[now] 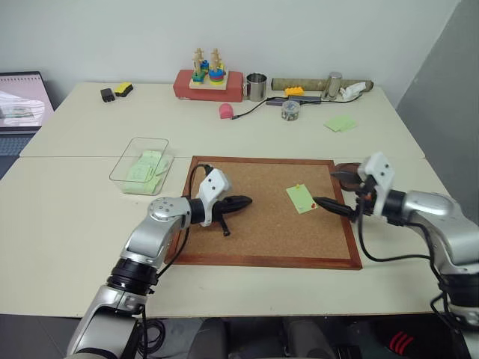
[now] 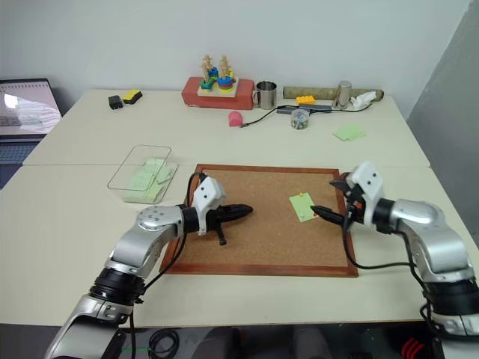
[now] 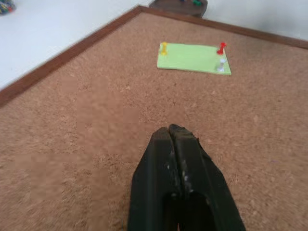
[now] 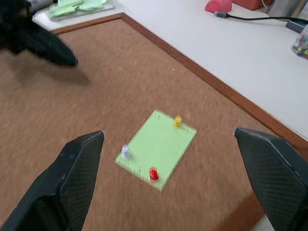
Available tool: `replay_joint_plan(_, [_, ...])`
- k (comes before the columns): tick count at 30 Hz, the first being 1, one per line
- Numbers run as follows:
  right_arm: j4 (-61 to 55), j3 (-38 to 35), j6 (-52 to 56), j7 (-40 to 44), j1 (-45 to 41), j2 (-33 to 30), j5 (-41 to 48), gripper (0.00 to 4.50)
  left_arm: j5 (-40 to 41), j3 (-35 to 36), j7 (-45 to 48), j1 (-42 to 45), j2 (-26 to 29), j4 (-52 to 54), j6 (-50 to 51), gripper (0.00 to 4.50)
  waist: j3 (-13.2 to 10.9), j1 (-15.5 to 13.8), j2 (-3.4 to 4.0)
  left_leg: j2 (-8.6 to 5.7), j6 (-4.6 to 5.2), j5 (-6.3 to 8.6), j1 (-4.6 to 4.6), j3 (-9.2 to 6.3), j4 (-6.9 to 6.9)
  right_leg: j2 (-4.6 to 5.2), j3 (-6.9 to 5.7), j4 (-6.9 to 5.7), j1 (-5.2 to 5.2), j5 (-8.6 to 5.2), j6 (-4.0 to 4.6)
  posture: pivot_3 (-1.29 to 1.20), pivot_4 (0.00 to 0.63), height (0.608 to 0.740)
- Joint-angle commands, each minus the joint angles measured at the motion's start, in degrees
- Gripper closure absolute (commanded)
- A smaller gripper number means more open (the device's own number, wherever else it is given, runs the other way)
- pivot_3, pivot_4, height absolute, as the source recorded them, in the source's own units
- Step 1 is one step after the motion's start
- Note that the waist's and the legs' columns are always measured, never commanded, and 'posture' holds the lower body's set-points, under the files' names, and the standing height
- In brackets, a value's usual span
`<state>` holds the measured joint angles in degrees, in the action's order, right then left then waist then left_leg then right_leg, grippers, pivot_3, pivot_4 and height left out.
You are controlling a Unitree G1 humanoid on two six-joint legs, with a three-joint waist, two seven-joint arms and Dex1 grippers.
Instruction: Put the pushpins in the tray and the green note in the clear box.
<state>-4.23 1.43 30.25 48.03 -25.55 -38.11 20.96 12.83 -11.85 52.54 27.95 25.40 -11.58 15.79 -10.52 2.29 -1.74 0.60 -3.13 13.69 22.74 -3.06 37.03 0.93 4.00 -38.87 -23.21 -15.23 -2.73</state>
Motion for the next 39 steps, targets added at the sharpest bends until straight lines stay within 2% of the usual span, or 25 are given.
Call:
replay_joint_plan(1, [5.01, 2.12, -0.82, -1.14, -4.87, 2.04, -2.85, 0.00, -0.90, 0.26, -0.11, 1.37, -1.30, -2.64, -1.73, 4.47, 0.00, -0.09, 0.00, 0.00, 0.00, 0.00, 0.02, -0.02, 0.00, 0.00, -0.02, 0.00, -0.01, 0.00, 0.01, 0.00, 0.150, 0.740])
replay_joint_plan(17, [24.12, 5.96, -14.16, -0.88, -11.68, 8.77, -12.22, 0.00, -2.17, 0.97, -2.05, 0.81, -2.51, -4.67, -0.93, 4.47, 0.03, -0.38, 0.04, -0.02, 0.01, -0.01, -0.02, -0.07, 0.03, 0.03, -0.08, -0.07, 0.02, 0.02, 0.02, 0.00, 0.150, 0.740])
replay_joint_plan(20, [27.00, 6.19, -16.34, -1.01, -12.63, 9.78, -13.29, 0.46, -2.27, 1.10, -2.14, 0.77, -2.53, -4.54, -0.91, 4.50, 0.03, -0.37, 0.04, -0.02, 0.01, -0.01, -0.03, -0.07, 0.03, 0.04, -0.08, -0.07, 0.02, 0.02, 0.02, 0.00, 0.150, 0.740])
replay_joint_plan(22, [28.65, 6.02, -17.46, -0.86, -13.14, 10.24, -13.90, 0.98, -2.32, 1.16, -2.32, 0.54, -2.62, -4.23, -0.77, 4.50, 0.03, -0.37, 0.04, -0.02, 0.01, -0.01, -0.03, -0.08, 0.02, 0.03, -0.08, -0.09, 0.02, 0.02, 0.03, 0.00, 0.150, 0.740])
replay_joint_plan(39, [31.92, 5.11, -19.90, 0.69, -13.38, 11.51, -14.79, 4.38, -2.31, 0.94, -3.35, -1.54, -2.95, -2.01, 0.31, 4.50, 0.04, -0.32, 0.06, -0.01, 0.01, -0.01, -0.05, -0.07, 0.02, 0.04, -0.08, -0.09, 0.02, 0.03, 0.03, 0.00, 0.150, 0.740])
